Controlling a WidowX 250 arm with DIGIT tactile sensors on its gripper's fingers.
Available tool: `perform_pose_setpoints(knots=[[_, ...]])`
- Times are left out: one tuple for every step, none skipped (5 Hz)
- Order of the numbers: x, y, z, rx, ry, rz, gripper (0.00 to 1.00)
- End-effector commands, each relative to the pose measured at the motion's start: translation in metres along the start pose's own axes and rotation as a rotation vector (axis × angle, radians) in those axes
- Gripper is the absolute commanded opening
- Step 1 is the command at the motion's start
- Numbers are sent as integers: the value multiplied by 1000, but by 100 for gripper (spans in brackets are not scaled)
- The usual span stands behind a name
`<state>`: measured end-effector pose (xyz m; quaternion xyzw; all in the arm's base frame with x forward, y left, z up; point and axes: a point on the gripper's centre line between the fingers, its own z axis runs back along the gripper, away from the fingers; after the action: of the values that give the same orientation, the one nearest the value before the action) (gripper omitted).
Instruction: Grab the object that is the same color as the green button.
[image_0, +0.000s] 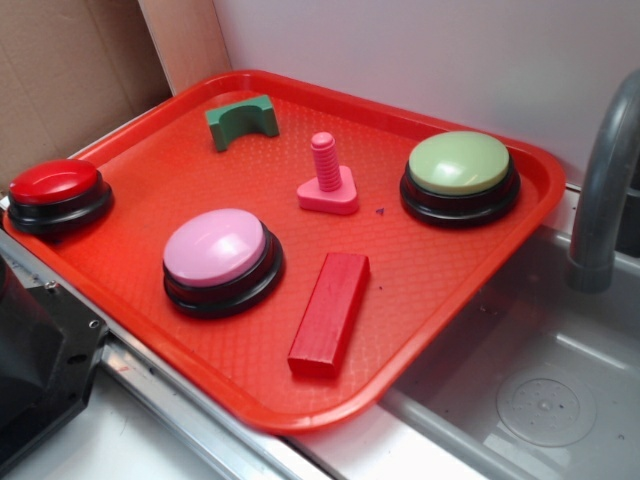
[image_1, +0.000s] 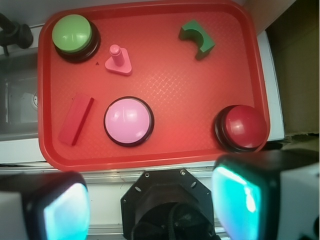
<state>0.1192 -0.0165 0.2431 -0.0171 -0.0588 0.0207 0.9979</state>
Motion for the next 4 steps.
perform_pose_setpoints(knots=[[0,0,0,0,0,0,100],[48,49,-37,11,65,211,100],[83,73,-57,26,82,264,100],[113,91,-81,24,29,248,100]])
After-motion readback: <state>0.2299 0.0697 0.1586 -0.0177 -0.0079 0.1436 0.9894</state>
